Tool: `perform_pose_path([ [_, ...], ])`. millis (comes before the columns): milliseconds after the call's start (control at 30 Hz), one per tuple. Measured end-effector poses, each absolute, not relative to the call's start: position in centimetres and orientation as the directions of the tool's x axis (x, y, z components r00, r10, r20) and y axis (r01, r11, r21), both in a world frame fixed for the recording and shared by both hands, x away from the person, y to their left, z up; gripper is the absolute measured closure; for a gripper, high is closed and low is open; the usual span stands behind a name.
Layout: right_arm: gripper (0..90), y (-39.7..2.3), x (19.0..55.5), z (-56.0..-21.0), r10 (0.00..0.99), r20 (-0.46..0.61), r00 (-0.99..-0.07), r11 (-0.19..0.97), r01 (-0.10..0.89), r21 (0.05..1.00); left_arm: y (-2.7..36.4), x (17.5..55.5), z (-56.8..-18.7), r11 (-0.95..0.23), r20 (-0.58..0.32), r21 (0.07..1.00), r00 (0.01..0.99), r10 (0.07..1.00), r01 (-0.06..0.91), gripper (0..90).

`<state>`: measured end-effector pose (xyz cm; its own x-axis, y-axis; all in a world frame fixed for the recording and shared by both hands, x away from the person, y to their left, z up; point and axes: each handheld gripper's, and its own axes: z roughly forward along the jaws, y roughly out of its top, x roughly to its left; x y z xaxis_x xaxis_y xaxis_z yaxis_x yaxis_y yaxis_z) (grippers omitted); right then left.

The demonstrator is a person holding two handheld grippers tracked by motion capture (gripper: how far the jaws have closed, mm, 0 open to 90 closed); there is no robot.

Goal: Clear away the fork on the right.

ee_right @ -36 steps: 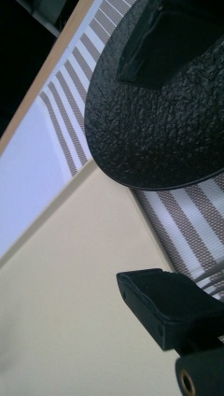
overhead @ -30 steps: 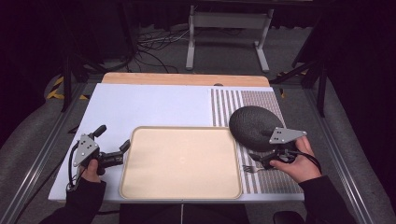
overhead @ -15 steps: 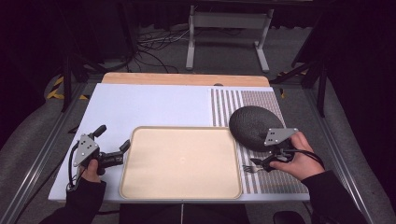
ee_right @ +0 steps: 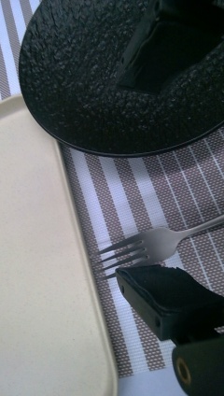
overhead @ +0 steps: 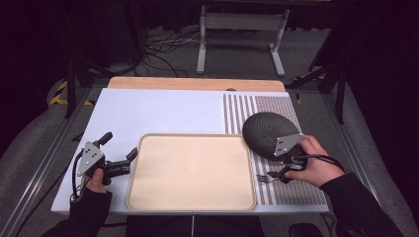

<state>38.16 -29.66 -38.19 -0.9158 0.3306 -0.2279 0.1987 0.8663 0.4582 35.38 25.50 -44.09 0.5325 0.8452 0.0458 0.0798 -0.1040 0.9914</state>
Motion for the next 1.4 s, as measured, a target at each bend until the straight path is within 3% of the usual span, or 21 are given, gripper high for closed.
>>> perform_pose_path([
  [800,14.4,-28.8,38.5,-38.9,0.226,-0.157,-0.962,0.953,0.184,0.242,25.5,35.4,-44.1,-0.098,0.041,0.992,0.536,0.843,0.079,0.2],
  [1133,30.5,-28.8,38.6,-39.8,0.162,-0.097,-0.982,0.979,0.147,0.144,25.5,35.3,-44.0,-0.099,0.042,0.992,0.535,0.844,0.079,0.2],
  [1300,50.4,-29.1,38.8,-40.4,0.108,-0.059,-0.992,0.992,0.104,0.065,25.5,35.3,-44.0,-0.100,0.043,0.992,0.536,0.843,0.079,0.2],
  [1400,56.9,-29.2,38.9,-40.6,0.100,-0.051,-0.994,0.995,0.099,0.029,25.5,35.3,-44.0,-0.100,0.043,0.992,0.536,0.843,0.077,0.2],
])
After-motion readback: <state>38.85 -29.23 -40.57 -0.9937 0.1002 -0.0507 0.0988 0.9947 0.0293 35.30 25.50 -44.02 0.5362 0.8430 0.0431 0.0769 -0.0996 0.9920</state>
